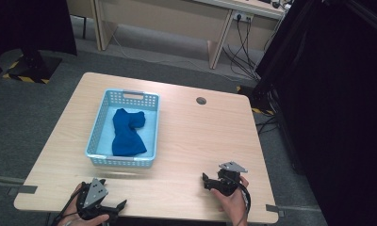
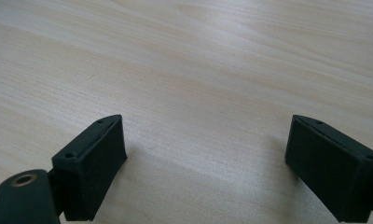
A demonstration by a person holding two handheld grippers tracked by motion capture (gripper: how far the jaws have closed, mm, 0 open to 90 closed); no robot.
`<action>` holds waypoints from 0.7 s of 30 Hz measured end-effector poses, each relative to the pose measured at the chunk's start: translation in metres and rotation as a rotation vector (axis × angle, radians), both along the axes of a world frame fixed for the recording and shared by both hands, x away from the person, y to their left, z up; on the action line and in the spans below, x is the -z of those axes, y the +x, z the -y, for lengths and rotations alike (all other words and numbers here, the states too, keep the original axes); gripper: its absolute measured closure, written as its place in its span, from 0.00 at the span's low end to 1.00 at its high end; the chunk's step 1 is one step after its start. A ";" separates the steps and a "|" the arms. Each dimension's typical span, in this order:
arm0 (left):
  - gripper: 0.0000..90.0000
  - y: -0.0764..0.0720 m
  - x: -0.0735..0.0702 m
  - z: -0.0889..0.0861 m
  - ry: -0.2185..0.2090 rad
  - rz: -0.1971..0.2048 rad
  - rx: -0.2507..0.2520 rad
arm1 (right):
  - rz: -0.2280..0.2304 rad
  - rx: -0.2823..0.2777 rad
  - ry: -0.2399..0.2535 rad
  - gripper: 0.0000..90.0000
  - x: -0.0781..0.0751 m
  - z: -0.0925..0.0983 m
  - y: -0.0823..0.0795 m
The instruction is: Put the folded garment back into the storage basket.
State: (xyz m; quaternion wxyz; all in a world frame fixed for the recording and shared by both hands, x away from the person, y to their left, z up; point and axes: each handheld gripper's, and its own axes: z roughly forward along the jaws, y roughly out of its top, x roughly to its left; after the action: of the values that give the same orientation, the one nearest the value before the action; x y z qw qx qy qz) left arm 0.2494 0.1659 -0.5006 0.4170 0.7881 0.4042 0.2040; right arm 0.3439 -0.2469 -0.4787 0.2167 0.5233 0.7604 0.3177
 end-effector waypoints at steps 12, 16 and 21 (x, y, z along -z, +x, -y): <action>0.00 0.000 0.000 0.000 0.000 0.000 0.000 | -0.005 0.009 -0.002 0.14 0.000 0.003 -0.003; 0.00 0.000 0.000 0.000 0.000 0.000 0.000 | -0.008 0.014 -0.003 0.14 -0.001 0.005 -0.006; 0.00 0.000 0.000 0.000 0.000 0.000 0.000 | -0.009 0.014 -0.005 0.14 -0.001 0.008 -0.008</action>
State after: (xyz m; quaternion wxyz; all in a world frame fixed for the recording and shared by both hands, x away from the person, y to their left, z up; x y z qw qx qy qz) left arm 0.2494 0.1659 -0.5005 0.4171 0.7881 0.4042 0.2040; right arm 0.3356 -0.2550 -0.4778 0.2166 0.5294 0.7586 0.3120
